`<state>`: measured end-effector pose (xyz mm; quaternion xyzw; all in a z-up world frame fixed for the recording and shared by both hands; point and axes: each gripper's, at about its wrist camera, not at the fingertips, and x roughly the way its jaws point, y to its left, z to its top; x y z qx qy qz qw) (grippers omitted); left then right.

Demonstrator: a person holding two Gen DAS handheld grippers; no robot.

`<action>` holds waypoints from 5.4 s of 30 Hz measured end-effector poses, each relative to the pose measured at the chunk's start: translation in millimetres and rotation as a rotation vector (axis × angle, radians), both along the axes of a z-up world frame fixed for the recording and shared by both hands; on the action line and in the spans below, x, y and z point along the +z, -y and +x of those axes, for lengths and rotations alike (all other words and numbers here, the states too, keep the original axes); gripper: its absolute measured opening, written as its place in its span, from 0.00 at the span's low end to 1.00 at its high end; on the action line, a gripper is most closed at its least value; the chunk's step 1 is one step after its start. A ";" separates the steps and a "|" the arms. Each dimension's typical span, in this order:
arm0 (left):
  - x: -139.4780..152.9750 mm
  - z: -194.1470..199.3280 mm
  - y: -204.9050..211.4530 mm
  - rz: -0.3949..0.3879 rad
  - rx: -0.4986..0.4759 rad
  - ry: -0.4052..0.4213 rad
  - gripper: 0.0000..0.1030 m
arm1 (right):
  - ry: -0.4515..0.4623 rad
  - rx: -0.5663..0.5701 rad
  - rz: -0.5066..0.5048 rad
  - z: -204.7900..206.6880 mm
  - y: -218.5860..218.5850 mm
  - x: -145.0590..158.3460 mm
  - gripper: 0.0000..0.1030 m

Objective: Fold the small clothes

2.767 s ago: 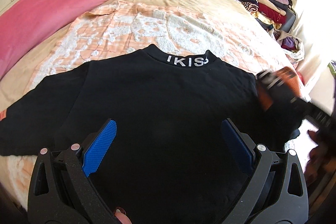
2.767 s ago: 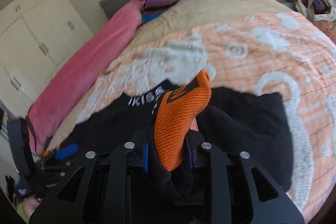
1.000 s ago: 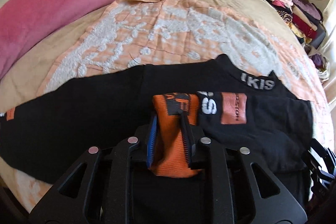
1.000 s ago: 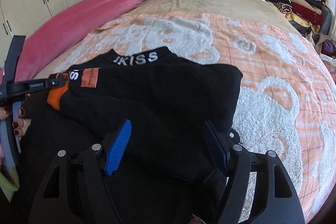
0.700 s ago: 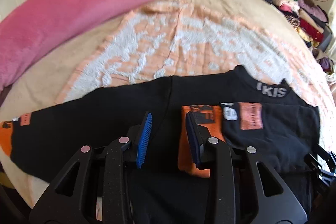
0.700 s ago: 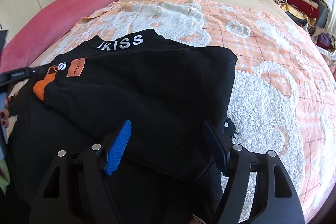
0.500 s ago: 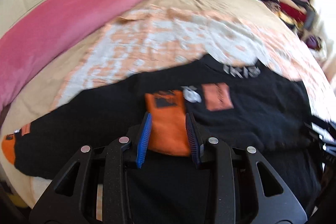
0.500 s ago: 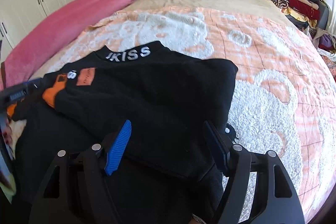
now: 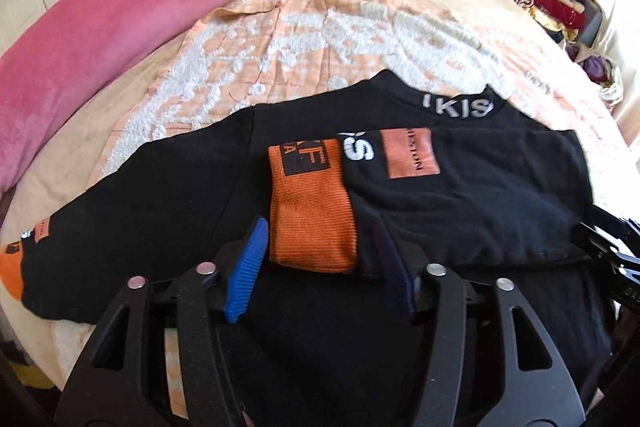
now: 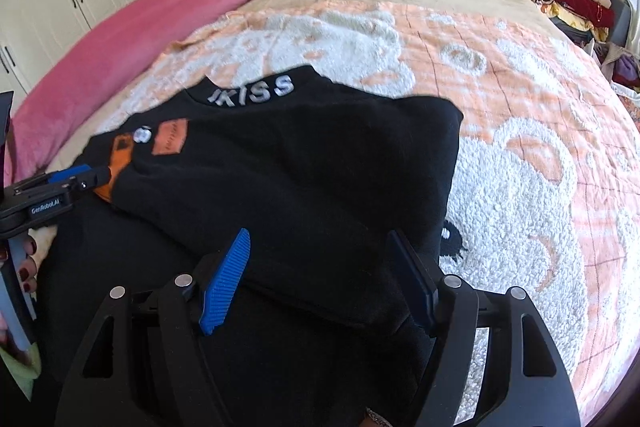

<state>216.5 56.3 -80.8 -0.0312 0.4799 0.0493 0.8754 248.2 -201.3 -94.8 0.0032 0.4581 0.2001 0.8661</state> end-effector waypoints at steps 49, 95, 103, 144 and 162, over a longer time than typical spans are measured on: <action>38.2 -135.2 -244.2 -0.038 0.510 0.061 0.89 | 0.112 0.303 0.072 -90.3 -156.1 82.6 0.93; 39.6 -11.0 16.4 -0.315 -0.035 0.083 0.07 | 0.054 -0.208 0.208 -18.6 33.9 57.6 0.93; -4.9 6.4 51.6 -0.326 -0.094 -0.008 0.27 | 0.015 -0.231 0.218 -10.0 41.5 44.5 0.93; 35.1 -36.8 -68.6 -0.158 0.083 0.140 0.62 | -0.025 0.098 0.188 -8.5 -95.1 24.0 0.14; 9.5 -10.7 -1.4 -0.083 -0.045 0.079 0.62 | 0.073 -0.081 0.003 12.7 10.1 24.7 0.13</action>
